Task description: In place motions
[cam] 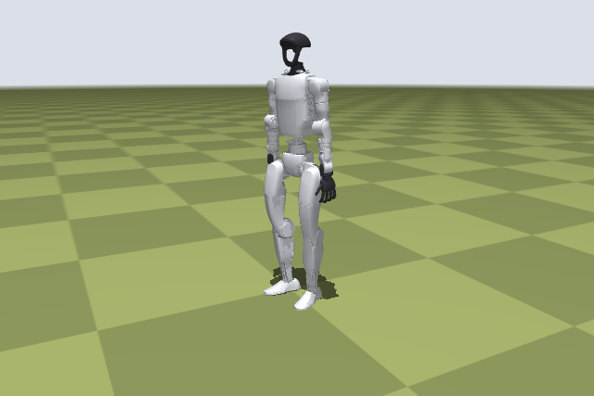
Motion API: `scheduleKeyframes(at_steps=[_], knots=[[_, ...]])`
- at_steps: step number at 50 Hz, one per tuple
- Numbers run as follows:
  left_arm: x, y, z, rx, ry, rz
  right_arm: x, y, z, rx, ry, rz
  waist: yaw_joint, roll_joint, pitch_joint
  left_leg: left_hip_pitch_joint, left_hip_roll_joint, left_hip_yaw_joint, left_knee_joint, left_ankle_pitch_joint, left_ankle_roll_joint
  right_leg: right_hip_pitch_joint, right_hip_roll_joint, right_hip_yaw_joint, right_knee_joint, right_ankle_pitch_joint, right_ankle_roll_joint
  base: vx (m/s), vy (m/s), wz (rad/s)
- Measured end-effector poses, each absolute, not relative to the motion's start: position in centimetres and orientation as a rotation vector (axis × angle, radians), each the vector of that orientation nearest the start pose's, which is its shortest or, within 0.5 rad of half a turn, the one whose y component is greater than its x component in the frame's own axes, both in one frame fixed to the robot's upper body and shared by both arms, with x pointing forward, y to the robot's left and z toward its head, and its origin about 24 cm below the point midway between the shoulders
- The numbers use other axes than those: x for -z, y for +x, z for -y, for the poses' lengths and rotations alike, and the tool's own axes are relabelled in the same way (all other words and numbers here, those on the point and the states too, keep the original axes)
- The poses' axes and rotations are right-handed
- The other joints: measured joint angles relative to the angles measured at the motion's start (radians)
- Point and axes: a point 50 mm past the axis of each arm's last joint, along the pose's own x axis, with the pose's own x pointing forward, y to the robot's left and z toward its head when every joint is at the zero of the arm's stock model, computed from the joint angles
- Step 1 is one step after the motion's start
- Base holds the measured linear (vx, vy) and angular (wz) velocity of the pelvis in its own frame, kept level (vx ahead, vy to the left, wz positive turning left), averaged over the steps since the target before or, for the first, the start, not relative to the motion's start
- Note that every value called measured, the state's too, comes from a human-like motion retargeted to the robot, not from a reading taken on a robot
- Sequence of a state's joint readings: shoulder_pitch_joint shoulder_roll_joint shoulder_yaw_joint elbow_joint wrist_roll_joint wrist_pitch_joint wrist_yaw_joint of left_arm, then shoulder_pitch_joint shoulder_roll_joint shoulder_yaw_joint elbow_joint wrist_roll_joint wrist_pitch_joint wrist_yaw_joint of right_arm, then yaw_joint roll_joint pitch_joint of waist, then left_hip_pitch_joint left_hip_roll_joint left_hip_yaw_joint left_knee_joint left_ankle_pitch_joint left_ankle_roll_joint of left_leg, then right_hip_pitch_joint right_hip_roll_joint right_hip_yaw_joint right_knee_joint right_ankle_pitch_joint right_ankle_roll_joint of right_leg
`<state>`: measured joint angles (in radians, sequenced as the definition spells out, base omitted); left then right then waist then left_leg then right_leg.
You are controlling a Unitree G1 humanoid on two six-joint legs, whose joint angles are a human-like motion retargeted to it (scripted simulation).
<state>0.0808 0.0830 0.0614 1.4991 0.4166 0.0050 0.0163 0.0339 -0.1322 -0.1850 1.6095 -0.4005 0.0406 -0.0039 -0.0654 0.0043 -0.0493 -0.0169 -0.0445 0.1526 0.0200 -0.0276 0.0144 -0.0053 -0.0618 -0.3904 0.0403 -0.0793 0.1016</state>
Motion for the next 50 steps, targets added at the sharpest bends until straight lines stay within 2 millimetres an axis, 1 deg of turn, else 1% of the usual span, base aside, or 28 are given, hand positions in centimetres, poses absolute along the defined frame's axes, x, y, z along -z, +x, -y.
scheduleKeyframes(at_steps=[6,12,17,30,35,42,50], knots=[[18.0,-1.4,-18.9,0.16,0.34,-1.599,17.5,-3.0,20.6,-0.056,-0.262,-1.735,-0.006,0.002,-0.002,0.001,0.001,0.004,-0.004,-0.006,0.002,-0.005,0.0,0.003,0.002,0.004,0.0,0.0,0.0,0.0],[18.0,-1.8,-19.1,0.148,0.343,-1.615,17.4,-3.2,20.7,-0.046,-0.258,-1.742,-0.01,0.002,-0.003,0.001,0.001,0.006,-0.006,-0.011,0.005,-0.008,-0.001,0.004,0.003,0.009,-0.001,0.0,0.0,0.0],[18.0,-1.8,-19.1,0.147,0.343,-1.617,17.5,-2.6,20.7,-0.046,-0.256,-1.72,-0.01,0.002,-0.002,0.003,0.0,0.006,-0.007,-0.015,0.007,-0.008,-0.002,0.004,0.003,0.014,-0.002,0.0,0.0,0.0],[18.0,-1.4,-18.8,0.16,0.336,-1.602,17.8,-0.3,20.3,-0.079,-0.27,-1.628,-0.004,0.0,-0.004,0.003,-0.005,0.001,-0.007,-0.024,0.011,-0.004,-0.007,-0.003,0.003,0.024,-0.003,0.0,0.0,0.0],[18.0,-1.5,-18.8,0.162,0.338,-1.603,17.9,0.1,20.2,-0.089,-0.279,-1.612,-0.003,0.001,-0.006,0.002,-0.005,0.001,-0.007,-0.028,0.012,-0.004,-0.008,-0.003,0.003,0.027,-0.004,0.0,0.0,0.0],[18.0,-1.8,-18.9,0.155,0.337,-1.612,17.8,-0.2,20.3,-0.087,-0.274,-1.624,-0.004,0.001,-0.007,0.003,-0.005,0.003,-0.006,-0.035,0.013,-0.004,-0.009,-0.002,0.004,0.031,-0.005,0.0,0.0,0.0],[18.0,-2.0,-19.0,0.155,0.338,-1.62,17.7,-1.5,20.5,-0.073,-0.266,-1.672,-0.007,0.002,-0.009,0.004,-0.003,0.007,-0.006,-0.042,0.014,-0.006,-0.008,0.002,0.005,0.035,-0.006,0.0,0.0,0.0]])
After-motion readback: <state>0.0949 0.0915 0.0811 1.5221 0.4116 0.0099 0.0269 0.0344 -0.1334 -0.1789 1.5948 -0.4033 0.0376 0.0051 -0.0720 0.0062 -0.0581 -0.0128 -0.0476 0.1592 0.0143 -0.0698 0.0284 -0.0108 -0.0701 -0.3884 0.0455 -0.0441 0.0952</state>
